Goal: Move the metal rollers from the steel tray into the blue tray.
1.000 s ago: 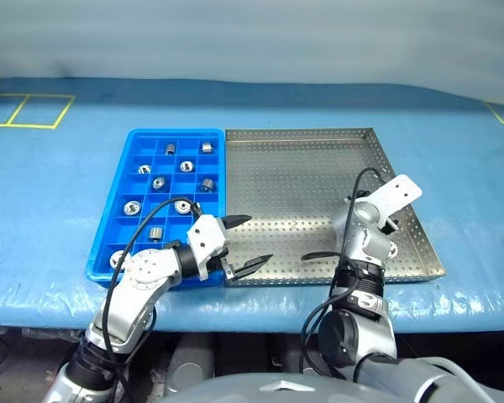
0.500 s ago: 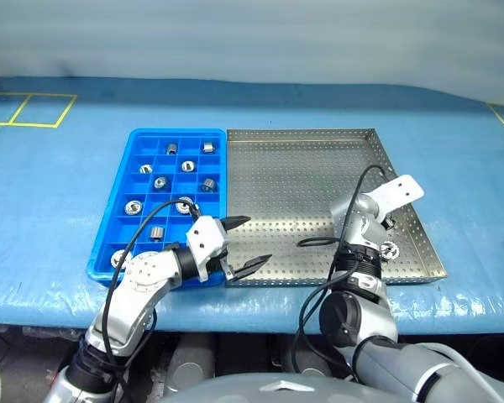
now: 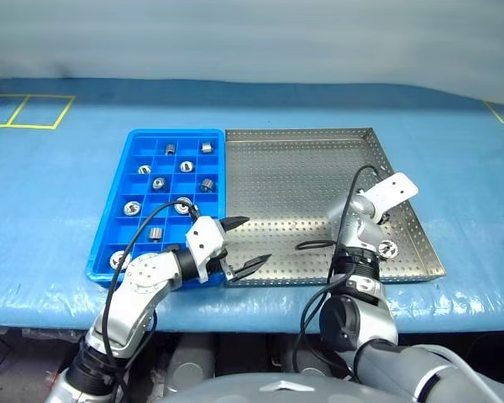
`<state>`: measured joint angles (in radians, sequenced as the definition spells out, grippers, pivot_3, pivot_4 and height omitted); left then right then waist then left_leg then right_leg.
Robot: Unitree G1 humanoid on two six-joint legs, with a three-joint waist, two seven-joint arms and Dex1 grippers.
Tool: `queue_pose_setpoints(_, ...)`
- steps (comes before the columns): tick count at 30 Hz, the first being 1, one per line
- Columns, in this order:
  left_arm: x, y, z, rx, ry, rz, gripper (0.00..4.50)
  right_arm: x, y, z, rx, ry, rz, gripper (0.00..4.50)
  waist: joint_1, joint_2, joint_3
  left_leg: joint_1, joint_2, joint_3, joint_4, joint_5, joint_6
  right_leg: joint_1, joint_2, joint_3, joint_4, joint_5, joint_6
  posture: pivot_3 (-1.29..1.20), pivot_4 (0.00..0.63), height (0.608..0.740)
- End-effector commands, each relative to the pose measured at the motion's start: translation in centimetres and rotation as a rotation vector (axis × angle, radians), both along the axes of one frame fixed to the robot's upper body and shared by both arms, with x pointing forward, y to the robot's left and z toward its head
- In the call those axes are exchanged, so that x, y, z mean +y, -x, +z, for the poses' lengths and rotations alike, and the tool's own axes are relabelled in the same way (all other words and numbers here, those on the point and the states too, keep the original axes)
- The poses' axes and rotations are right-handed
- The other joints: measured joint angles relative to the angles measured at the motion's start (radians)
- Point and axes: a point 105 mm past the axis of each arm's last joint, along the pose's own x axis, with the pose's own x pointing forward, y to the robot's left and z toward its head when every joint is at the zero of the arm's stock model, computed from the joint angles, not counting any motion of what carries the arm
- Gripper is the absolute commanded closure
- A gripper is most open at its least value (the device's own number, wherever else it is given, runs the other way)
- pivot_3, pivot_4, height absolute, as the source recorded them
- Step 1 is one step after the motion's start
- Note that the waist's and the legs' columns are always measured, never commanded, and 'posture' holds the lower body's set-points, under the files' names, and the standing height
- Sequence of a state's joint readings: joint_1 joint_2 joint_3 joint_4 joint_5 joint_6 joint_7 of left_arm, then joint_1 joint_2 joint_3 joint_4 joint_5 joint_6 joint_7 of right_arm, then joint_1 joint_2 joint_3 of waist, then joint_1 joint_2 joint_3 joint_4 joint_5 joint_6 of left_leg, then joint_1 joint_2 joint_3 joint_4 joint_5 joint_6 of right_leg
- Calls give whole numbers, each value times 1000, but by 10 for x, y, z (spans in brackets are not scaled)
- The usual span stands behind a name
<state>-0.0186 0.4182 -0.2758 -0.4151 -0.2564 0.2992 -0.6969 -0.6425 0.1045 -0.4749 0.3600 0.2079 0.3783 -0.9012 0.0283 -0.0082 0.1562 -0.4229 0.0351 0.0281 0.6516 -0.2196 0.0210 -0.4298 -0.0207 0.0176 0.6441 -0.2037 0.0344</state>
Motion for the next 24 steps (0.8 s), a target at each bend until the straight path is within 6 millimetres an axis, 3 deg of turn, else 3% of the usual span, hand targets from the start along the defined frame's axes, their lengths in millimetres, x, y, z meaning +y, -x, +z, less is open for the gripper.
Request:
queue_pose_setpoints(1,1,0,15,-55,39,14,0,24,-22,51,-169,213,281,2777,1,1,1,0,0,0,0,0,0,0,0,0,0,0,0,223,150,740)
queue_pose_setpoints(7,4,-1,14,-54,31,28,0,76,-31,76,-271,326,660,2777,5,1,1,0,1,-1,-1,0,0,0,0,-1,0,0,-1,238,150,740)
queue_pose_setpoints(11,9,0,14,-53,26,53,0,124,-29,83,-307,358,991,2777,11,1,1,0,1,-1,-2,0,0,0,0,-1,0,-1,-1,251,150,740)
queue_pose_setpoints(17,22,0,14,-52,13,111,0,174,-18,95,-378,416,1305,2777,19,1,1,0,1,-2,-2,0,0,-1,0,-2,-1,-1,-1,295,150,740)
queue_pose_setpoints(24,53,2,17,-82,-9,247,0,231,15,98,-418,406,1738,2777,44,1,1,0,2,-2,-2,0,0,-1,-2,-2,-1,-1,-1,344,150,740)
